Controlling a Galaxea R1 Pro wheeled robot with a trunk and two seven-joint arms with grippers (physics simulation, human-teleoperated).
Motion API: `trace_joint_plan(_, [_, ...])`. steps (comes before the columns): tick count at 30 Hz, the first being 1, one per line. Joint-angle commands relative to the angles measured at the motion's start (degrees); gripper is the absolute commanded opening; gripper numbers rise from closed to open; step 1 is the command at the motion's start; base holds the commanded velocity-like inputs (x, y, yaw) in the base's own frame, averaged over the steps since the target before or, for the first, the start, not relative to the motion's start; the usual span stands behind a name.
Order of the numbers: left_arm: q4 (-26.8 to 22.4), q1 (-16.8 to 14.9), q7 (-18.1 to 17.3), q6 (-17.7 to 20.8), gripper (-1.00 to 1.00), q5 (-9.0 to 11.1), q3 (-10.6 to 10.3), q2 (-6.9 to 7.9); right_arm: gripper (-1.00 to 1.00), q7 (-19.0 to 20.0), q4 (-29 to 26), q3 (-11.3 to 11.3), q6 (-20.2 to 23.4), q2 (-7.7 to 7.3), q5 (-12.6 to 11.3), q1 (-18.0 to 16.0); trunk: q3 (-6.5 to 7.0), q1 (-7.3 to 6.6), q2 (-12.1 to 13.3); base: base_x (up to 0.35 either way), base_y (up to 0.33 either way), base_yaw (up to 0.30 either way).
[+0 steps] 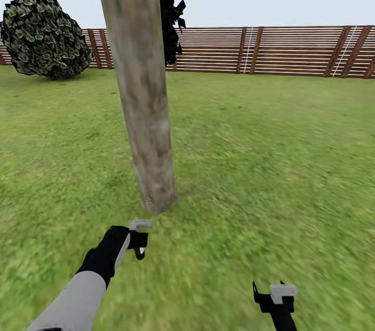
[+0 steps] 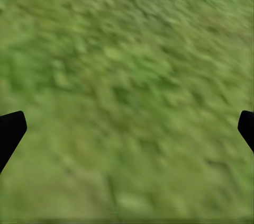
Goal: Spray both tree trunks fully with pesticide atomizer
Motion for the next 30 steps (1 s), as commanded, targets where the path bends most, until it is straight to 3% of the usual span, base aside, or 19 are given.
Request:
trace_joint_plan(1, [-0.02, -0.06, 0.55, -0.04, -1.0, -0.49, 0.01, -0.48, 1.0, 0.0, 0.0, 0.0, 0.0, 0.0, 0.02, 0.0, 0.0, 0.0, 0.0, 0.0, 0.0, 0.0])
trace_joint_plan(4, [-0.07, -0.1, 1.27, -0.06, -1.0, -0.4, 0.0, -0.8, 1.0, 0.0, -0.03, 0.0, 0.0, 0.0, 0.0, 0.0, 0.0, 0.0, 0.0, 0.0, 0.0, 0.0])
trace_joint_plan(7, [-0.45, -0.06, 1.1, 0.0, -1.0, -0.44, 0.31, -0.13, 1.0, 0.0, -0.04, 0.0, 0.0, 0.0, 0.0, 0.0, 0.0, 0.0, 0.0, 0.0, 0.0, -0.008])
trace_joint_plan(8, [-0.5, -0.06, 1.05, 0.04, -1.0, -0.48, 0.36, 0.29, 1.0, 0.0, -0.03, 0.0, 0.0, 0.0, 0.02, 0.0, 0.0, 0.0, 0.0, 0.0, 0.0, -0.077])
trace_joint_plan(11, [-0.56, -0.01, 0.69, 0.23, -1.0, -0.21, 0.53, 3.82, 1.0, 0.0, -0.05, 0.0, 0.0, 0.0, 0.0, 0.0, 0.0, 0.0, 0.0, 0.0, 0.0, -0.215])
trace_joint_plan(14, [-0.52, 0.22, 0.64, 0.1, -1.0, -0.13, 0.32, 4.7, 1.0, 0.0, -0.04, 0.0, 0.0, 0.0, 0.01, 0.0, 0.0, 0.0, 0.0, 0.0, 0.0, -0.142])
trace_joint_plan(16, [-0.52, 0.37, 0.68, -0.02, -1.0, -0.26, 0.14, 4.26, 1.0, 0.0, -0.04, 0.0, 0.0, 0.0, 0.0, 0.0, 0.0, 0.0, 0.0, 0.0, 0.0, -0.026])
trace_joint_plan(18, [-0.53, 0.38, 0.65, -0.06, -1.0, -0.27, 0.05, 2.88, 1.0, 0.0, -0.05, 0.0, 0.0, 0.0, 0.0, 0.0, 0.0, 0.0, 0.0, 0.0, 0.0, -0.009])
trace_joint_plan(20, [-0.59, 0.17, 0.7, -0.08, -1.0, -0.36, -0.14, -0.07, 1.0, 0.0, -0.05, 0.0, 0.0, 0.0, 0.01, 0.0, 0.0, 0.0, 0.0, 0.0, 0.0, -0.002])
trace_joint_plan(22, [-0.65, -0.08, 0.69, 0.0, -1.0, -0.39, -0.22, -1.7, 1.0, 0.0, -0.01, 0.0, 0.0, 0.0, 0.04, 0.0, 0.0, 0.0, 0.0, 0.0, 0.0, 0.0])
trace_joint_plan(27, [-0.77, -0.07, 0.83, 0.04, -1.0, -0.77, -0.18, -0.99, 1.0, 0.0, 0.03, 0.0, 0.0, 0.0, 0.08, 0.0, 0.0, 0.0, 0.0, -0.082, 0.036, 0.0])
trace_joint_plan(30, [-0.86, -0.05, 1.03, 0.31, -1.0, -0.78, -0.1, 1.37, 1.0, 0.0, 0.03, 0.0, 0.0, 0.0, 0.08, 0.0, 0.0, 0.0, 0.0, -0.19, 0.086, 0.0])
